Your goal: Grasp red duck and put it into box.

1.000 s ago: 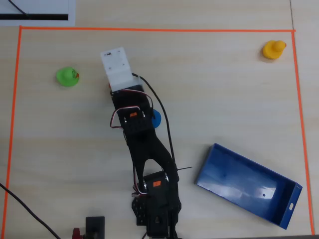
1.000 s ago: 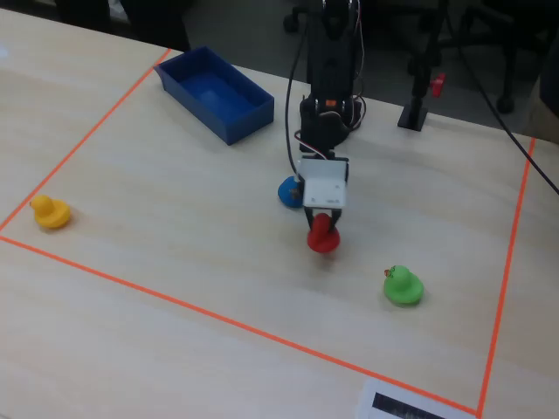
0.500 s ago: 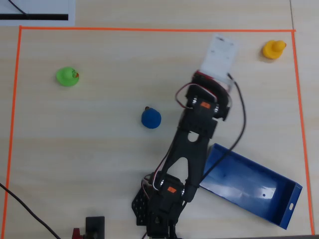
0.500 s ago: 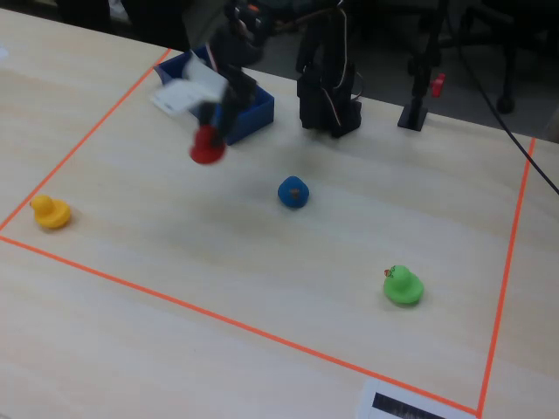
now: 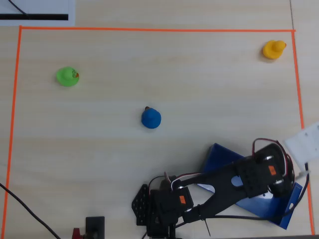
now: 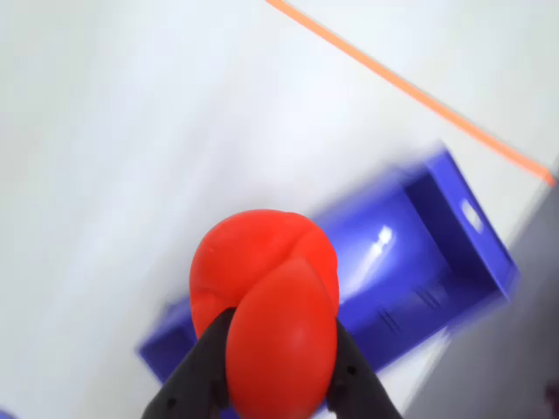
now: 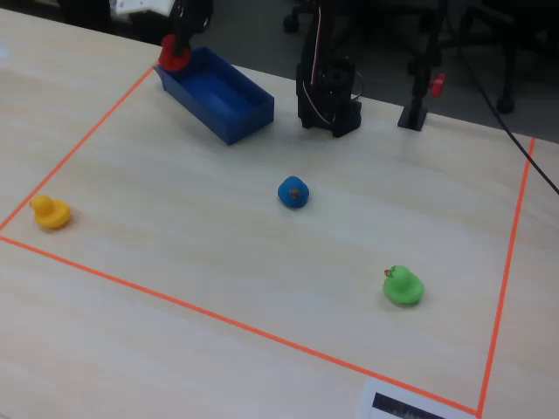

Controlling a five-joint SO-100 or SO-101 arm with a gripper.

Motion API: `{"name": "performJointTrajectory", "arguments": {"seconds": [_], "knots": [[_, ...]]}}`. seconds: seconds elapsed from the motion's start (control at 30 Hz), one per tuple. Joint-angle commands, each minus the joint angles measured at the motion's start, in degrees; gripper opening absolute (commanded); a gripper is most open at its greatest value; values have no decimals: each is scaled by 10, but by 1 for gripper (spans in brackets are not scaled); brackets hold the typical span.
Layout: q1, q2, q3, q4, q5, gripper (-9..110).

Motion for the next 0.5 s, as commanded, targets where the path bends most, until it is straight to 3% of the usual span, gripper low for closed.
{"name": "performJointTrajectory", "arguments": {"seconds": [0.0, 0.23, 0.47], "knots": [[66, 40, -12, 26, -14, 0], [116, 63, 17, 157, -67, 0], [110, 23, 21, 164, -68, 0]]}}
